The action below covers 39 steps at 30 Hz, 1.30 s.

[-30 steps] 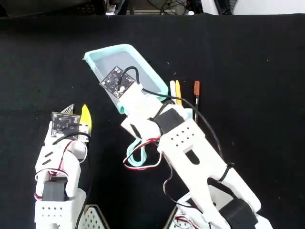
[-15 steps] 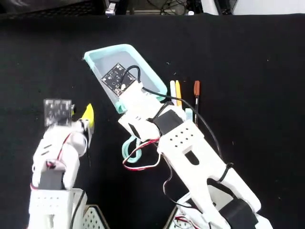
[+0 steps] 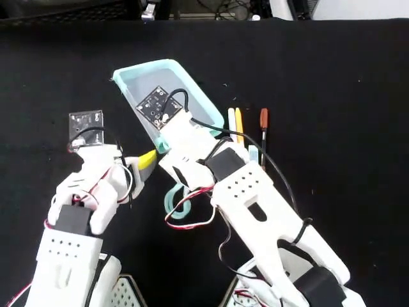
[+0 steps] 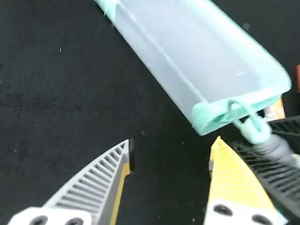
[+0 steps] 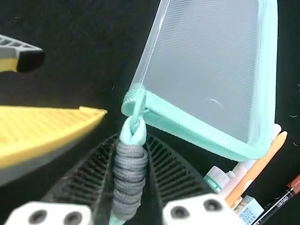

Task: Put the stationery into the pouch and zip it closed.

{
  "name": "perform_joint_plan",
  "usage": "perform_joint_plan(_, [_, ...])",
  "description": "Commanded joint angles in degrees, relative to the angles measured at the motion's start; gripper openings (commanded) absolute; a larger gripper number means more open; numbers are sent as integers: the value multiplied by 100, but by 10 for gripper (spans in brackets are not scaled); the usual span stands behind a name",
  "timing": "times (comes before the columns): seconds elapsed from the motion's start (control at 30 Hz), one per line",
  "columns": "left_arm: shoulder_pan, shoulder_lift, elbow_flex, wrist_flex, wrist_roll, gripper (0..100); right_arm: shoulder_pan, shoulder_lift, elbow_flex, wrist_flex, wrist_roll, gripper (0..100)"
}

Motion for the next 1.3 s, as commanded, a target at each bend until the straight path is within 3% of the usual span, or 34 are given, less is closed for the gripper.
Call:
perform_joint_plan(0.0, [251,-440,66,9,62,270,-62,-215,-31,-105,-53,12])
perform_joint_plan(0.13, [435,-695,646,-659,18,267,-62,-215,-31,-105,-53,12])
perform_joint_plan(0.3, [382,-580,1393,-1864,-624,267,-62,-215,-40,-62,-53,12])
perform_joint_plan(0.7, [13,352,1411,-2804,-659,268,-88,-330,-127,158,-53,12])
perform_joint_plan(1.03, [31,686,1226,-2804,-642,269,-88,-910,40,229,-53,12])
perform_joint_plan(1.27, [31,202,725,-1697,-615,272,-88,-910,163,35,-53,12])
